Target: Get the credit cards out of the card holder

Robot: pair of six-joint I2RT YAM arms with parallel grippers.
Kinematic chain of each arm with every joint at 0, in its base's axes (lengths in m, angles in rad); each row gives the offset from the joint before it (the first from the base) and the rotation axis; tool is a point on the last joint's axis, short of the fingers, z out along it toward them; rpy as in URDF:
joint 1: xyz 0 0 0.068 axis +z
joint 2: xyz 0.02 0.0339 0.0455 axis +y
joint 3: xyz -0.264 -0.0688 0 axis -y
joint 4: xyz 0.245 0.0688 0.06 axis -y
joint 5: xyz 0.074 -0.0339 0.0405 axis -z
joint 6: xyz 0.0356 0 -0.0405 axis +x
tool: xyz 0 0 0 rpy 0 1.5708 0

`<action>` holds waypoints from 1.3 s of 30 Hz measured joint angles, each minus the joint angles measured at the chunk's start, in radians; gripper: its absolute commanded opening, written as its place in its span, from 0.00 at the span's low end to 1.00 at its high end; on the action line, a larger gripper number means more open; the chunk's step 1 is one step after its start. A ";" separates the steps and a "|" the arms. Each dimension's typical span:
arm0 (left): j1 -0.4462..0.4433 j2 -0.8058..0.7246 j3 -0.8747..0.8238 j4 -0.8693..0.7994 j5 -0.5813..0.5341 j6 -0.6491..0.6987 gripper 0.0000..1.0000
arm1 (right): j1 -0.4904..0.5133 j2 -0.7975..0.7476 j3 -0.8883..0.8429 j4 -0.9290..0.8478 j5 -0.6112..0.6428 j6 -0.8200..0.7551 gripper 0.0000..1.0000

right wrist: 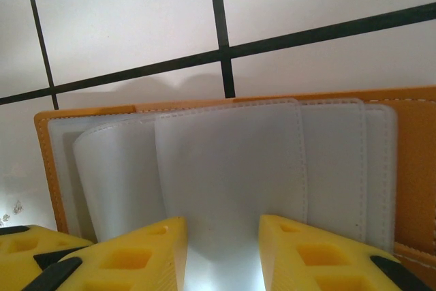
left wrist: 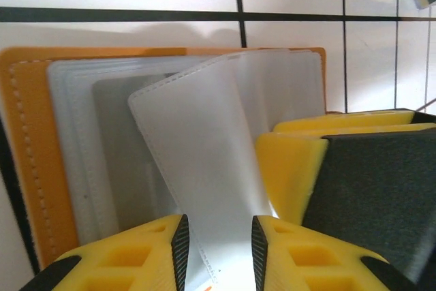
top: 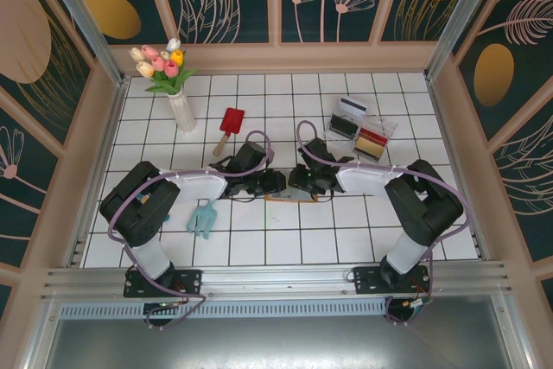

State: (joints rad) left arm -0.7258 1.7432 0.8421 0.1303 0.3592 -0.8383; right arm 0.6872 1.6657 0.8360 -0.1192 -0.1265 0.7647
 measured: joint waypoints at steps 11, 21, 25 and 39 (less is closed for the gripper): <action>-0.001 0.001 0.000 0.081 0.046 -0.035 0.39 | -0.012 -0.076 -0.044 0.011 0.000 0.004 0.26; -0.023 0.103 0.063 0.159 0.083 -0.069 0.45 | -0.059 -0.275 -0.117 0.011 0.074 0.060 0.27; -0.039 0.129 0.105 0.164 0.097 -0.069 0.46 | -0.092 -0.354 -0.166 0.011 0.102 0.084 0.28; -0.056 0.201 0.172 0.158 0.102 -0.069 0.55 | -0.119 -0.430 -0.204 0.011 0.126 0.106 0.31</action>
State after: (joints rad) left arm -0.7822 1.9442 1.0145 0.2878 0.4610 -0.9070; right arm 0.5682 1.2362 0.6319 -0.1081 -0.0002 0.8711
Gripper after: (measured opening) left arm 0.543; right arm 0.308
